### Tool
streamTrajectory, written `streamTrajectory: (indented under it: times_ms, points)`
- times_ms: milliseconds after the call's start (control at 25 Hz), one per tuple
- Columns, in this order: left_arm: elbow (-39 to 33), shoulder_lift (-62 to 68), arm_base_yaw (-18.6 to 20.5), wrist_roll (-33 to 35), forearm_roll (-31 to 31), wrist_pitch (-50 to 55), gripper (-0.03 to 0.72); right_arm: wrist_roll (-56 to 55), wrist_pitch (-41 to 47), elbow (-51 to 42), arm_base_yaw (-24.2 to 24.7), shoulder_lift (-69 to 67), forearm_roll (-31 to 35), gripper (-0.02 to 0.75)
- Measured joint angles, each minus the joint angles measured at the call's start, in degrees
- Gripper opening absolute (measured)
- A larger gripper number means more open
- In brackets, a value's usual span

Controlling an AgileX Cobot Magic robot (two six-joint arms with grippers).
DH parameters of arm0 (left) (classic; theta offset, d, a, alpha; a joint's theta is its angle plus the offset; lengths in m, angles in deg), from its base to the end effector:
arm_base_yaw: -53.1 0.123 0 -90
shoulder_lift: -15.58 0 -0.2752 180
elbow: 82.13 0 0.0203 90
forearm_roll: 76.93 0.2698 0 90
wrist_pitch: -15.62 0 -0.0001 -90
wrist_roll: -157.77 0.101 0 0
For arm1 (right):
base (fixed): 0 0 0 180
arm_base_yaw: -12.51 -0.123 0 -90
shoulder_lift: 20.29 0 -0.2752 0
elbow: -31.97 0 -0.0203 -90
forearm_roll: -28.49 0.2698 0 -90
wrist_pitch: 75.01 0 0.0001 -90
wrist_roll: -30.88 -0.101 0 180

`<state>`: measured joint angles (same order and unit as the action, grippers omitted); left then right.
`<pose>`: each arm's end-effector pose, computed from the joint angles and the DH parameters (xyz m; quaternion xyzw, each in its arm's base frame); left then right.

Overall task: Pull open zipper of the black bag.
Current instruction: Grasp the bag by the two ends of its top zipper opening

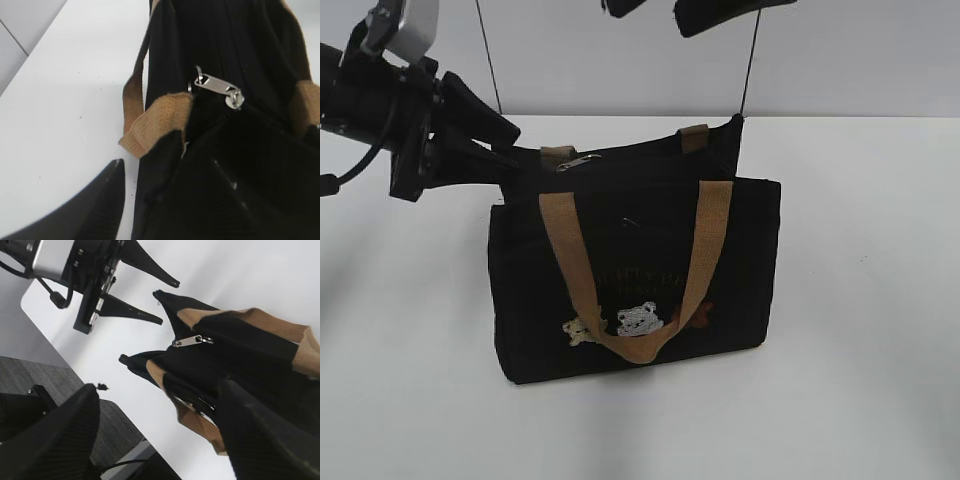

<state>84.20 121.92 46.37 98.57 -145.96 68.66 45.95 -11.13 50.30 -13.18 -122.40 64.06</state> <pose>0.3480 -0.1170 0.2144 0.5995 0.6440 -0.2152 0.4237 0.3158 0.2105 0.3729 -0.2690 0.8757 0.3241 0.2362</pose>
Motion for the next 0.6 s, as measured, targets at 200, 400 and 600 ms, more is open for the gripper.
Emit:
streamTrajectory:
  times_ms: [200, 400, 600]
  points:
    - [0.0, 0.0, 0.0, 0.0, 2.3, -0.7, 0.395, -1.4, -1.7, 0.3, -0.1, -2.5, 3.9, 0.555]
    - [0.0, 0.0, 0.0, 0.0, 2.7, -2.0, 0.395, -1.5, -2.8, 0.3, -0.1, -5.1, 6.2, 0.555]
    - [0.0, 2.5, -0.3, 0.0, 1.9, -2.0, 0.395, -1.5, -3.2, 0.7, -0.1, -6.3, 7.0, 0.555]
